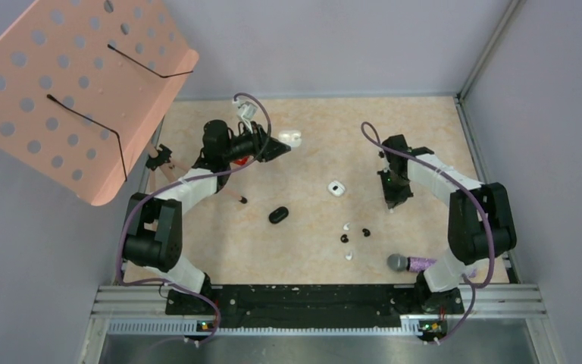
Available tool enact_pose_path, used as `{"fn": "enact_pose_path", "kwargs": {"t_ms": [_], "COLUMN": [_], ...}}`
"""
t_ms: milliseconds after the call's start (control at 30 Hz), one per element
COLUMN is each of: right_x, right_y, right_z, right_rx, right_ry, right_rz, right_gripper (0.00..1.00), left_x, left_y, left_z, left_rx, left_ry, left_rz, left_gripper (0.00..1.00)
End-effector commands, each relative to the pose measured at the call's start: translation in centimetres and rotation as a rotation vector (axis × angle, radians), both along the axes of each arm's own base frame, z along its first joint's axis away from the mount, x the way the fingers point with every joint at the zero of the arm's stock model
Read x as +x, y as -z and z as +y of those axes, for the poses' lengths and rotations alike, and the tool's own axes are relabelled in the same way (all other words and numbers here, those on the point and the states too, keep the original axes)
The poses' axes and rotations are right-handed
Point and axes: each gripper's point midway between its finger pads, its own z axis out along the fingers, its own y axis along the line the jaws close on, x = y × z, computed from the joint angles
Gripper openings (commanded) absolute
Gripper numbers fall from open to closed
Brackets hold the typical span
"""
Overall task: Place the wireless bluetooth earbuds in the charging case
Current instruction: Place the earbud at the center of the board.
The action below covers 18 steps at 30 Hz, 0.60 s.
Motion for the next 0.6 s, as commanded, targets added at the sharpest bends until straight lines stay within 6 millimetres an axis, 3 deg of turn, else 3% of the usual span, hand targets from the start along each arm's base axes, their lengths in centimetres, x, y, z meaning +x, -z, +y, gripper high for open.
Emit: {"fn": "enact_pose_path", "kwargs": {"t_ms": [0, 100, 167, 300, 367, 467, 567], "right_x": [1.2, 1.3, 1.8, 3.9, 4.6, 5.0, 4.4], "right_y": [-0.9, 0.1, 0.1, -2.4, -3.9, -6.1, -7.9], "right_z": [1.9, 4.0, 4.8, 4.4, 4.7, 6.1, 7.4], "right_rx": [0.089, 0.182, 0.22, 0.242, 0.291, 0.385, 0.445], "right_ry": [0.144, 0.158, 0.151, 0.138, 0.044, -0.307, -0.832], "right_rz": [0.02, 0.087, 0.108, 0.075, 0.059, 0.014, -0.132], "right_gripper": [0.04, 0.28, 0.37, 0.41, 0.41, 0.4, 0.41], "left_x": [0.8, 1.1, 1.3, 1.6, 1.7, 1.8, 1.8], "left_y": [-3.3, -3.0, -2.9, -3.0, -3.0, -2.9, -2.8], "left_z": [0.2, 0.2, 0.1, 0.2, 0.1, 0.1, 0.2], "left_rx": [-0.004, -0.007, -0.009, -0.002, -0.001, -0.003, -0.004], "left_ry": [-0.013, -0.021, -0.023, -0.024, -0.024, -0.027, -0.029], "left_rz": [-0.1, -0.087, -0.083, -0.087, -0.086, -0.077, -0.079], "left_gripper": [0.0, 0.0, 0.0, 0.0, 0.0, 0.0, 0.0]}}
